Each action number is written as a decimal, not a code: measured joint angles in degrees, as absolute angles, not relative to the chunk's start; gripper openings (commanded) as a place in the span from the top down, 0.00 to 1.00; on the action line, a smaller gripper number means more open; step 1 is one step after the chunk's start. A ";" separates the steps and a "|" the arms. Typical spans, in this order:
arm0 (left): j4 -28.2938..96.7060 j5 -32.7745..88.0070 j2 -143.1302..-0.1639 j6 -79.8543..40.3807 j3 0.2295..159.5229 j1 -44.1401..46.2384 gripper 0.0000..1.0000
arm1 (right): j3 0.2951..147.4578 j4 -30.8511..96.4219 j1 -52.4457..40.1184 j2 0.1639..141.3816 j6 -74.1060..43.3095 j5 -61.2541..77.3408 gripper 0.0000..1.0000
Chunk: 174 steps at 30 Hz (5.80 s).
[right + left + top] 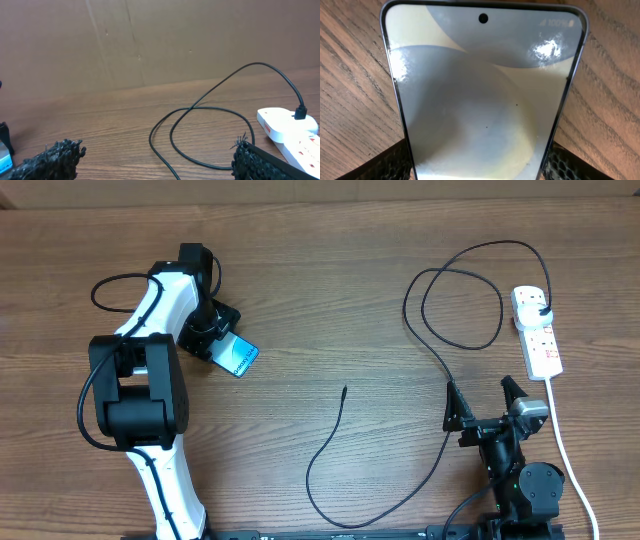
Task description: Plug charger to phone and switch on socket
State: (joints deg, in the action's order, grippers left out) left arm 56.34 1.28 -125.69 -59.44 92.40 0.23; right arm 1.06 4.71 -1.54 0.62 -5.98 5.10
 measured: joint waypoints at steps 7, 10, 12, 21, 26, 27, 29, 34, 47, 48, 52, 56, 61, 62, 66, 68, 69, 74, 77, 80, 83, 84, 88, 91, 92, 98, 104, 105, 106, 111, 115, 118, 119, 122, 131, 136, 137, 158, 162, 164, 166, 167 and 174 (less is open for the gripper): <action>56.34 1.28 -125.69 -59.44 92.40 0.23 0.56 | 1.06 4.71 -1.56 0.62 -5.98 5.06 0.00; 56.34 1.28 -125.69 -59.44 92.40 0.23 0.62 | 1.06 4.71 -1.56 0.62 -5.96 5.08 0.00; 56.34 1.28 -125.69 -59.44 92.40 0.23 0.64 | 1.06 4.69 -1.54 0.62 -5.96 5.10 0.00; 56.34 1.28 -125.69 -59.44 92.42 0.23 0.96 | 1.06 4.71 -1.54 0.62 -5.93 5.08 0.00; 56.31 1.30 -125.69 -59.44 92.42 0.23 0.96 | 1.06 4.71 -1.56 0.62 -5.98 5.10 0.00; 56.31 1.30 -125.69 -59.44 92.42 0.23 0.96 | 1.06 4.69 -1.54 0.62 -5.98 5.08 0.00; 56.29 1.30 -125.69 -59.42 92.42 0.23 0.96 | 1.06 4.71 -1.56 0.62 -5.98 5.08 0.00; 56.80 1.52 -125.95 -58.24 93.03 0.23 0.96 | 1.06 4.71 -1.56 0.62 -5.98 5.08 0.00; 63.09 3.66 -130.32 -56.55 101.21 0.23 0.96 | 1.06 4.67 -1.54 0.62 -5.98 5.08 0.00; 63.42 3.73 -130.52 -56.55 101.65 0.23 0.96 | 1.06 4.73 -1.54 0.62 -5.98 5.10 0.00; 64.60 3.95 -131.17 -55.77 103.20 0.23 0.96 | 1.06 4.71 -1.56 0.62 -5.98 5.08 0.00; 65.69 3.92 -131.26 -55.00 105.10 0.23 0.96 | 1.06 4.71 -1.56 0.62 -5.98 5.08 0.00; 67.02 3.92 -131.28 -53.80 107.90 0.23 0.96 | 1.06 4.69 -1.54 0.62 -5.98 5.08 0.00; 67.35 3.92 -131.28 -53.76 108.51 0.23 0.96 | 1.06 4.71 -1.54 0.62 -5.98 5.08 0.00; 69.10 3.92 -131.28 -53.39 111.04 0.23 0.96 | 1.06 4.69 -1.54 0.62 -5.96 5.06 0.00; 70.43 3.92 -131.31 -53.36 112.53 0.23 0.96 | 1.06 4.71 -1.54 0.62 -5.96 5.06 0.00; 71.11 3.92 -131.31 -53.36 113.54 0.23 0.96 | 1.06 4.69 -1.54 0.62 -5.98 5.08 0.00; 73.32 3.92 -131.31 -52.42 118.63 0.34 0.96 | 1.06 4.71 -1.56 0.62 -5.98 5.08 0.00; 74.22 3.90 -131.31 -51.42 121.43 0.62 0.96 | 1.06 4.71 -1.54 0.62 -5.98 5.08 0.00; 74.65 3.90 -131.31 -49.28 123.96 1.30 0.96 | 1.06 4.71 -1.56 0.62 -5.98 5.08 0.00; 74.67 3.95 -131.31 -46.50 126.15 2.44 0.96 | 1.06 4.73 -1.54 0.62 -5.98 5.06 0.00; 74.67 4.01 -131.31 -45.56 126.76 2.94 0.96 | 1.06 4.71 -1.56 0.62 -5.98 5.08 0.00; 74.67 4.16 -131.31 -41.65 128.14 4.80 0.96 | 1.06 4.69 -1.56 0.62 -5.96 5.10 0.00; 74.28 5.54 -131.31 -38.89 128.38 5.89 0.96 | 1.06 4.71 -1.56 0.62 -5.96 5.08 0.00; 74.02 6.39 -131.31 -38.24 128.40 6.11 0.96 | 1.06 4.71 -1.54 0.62 -5.93 5.08 0.00; 72.38 14.33 -131.31 -35.70 128.42 7.05 0.96 | 1.06 4.73 -1.56 0.62 -5.96 5.06 0.00; 72.36 24.51 -131.31 -36.05 128.42 7.16 0.96 | 1.06 4.71 -1.56 0.62 -5.98 5.08 0.00; 72.38 26.04 -131.31 -36.25 128.42 7.16 0.96 | 1.06 4.73 -1.54 0.62 -5.96 5.08 0.00; 72.42 27.68 -131.31 -36.42 128.42 7.16 0.96 | 1.06 4.71 -1.54 0.62 -5.98 5.10 0.00; 74.06 36.82 -131.31 -37.74 128.42 7.16 0.96 | 1.06 4.71 -1.54 0.62 -5.96 5.06 0.00; 76.60 42.68 -131.31 -39.42 128.42 7.16 0.91 | 1.06 4.71 -1.54 0.62 -5.96 5.08 0.00; 78.28 47.51 -131.31 -40.21 128.42 7.16 0.93 | 1.06 4.73 -1.56 0.62 -5.98 5.10 0.00; 78.81 48.95 -131.31 -40.34 128.42 7.14 0.95 | 1.06 4.69 -1.54 0.62 -5.96 5.06 0.00; 80.44 53.58 -131.31 -40.53 128.42 7.14 0.96 | 1.06 4.71 -1.54 0.62 -5.98 5.08 0.00; 85.95 63.00 -131.31 -40.56 128.42 6.24 0.96 | 1.06 4.71 -1.56 0.62 -5.96 5.08 0.00; 89.12 65.21 -131.31 -41.67 128.42 4.82 0.96 | 1.06 4.71 -1.56 0.62 -5.98 5.08 0.00; 89.49 65.49 -131.31 -42.33 128.42 4.64 0.96 | 1.06 4.71 -1.56 0.62 -5.98 5.08 0.00; 95.85 74.96 -131.31 -48.14 128.53 3.33 0.96 | 1.06 4.69 -1.54 0.62 -5.98 5.08 0.00; 96.05 76.18 -131.31 -48.14 128.64 3.33 0.96 | 1.06 4.71 -1.54 0.62 -5.98 5.08 0.00; 96.05 76.60 -131.31 -48.14 128.64 3.33 0.96 | 1.06 4.71 -1.54 0.62 -5.96 5.10 0.00; 96.05 77.01 -131.31 -48.12 128.64 3.33 0.96 | 1.06 4.71 -1.56 0.62 -5.98 5.08 0.00; 96.05 77.19 -131.31 -48.14 128.64 3.33 0.96 | 1.06 4.73 -1.54 0.62 -5.98 5.10 0.00; 96.23 77.60 -131.31 -48.10 128.64 3.33 0.96 | 1.06 4.71 -1.54 0.62 -5.96 5.08 0.00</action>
State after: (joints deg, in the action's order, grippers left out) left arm 96.23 77.60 -131.31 -48.10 128.64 3.33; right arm 1.06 4.71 -1.54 0.62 -5.96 5.08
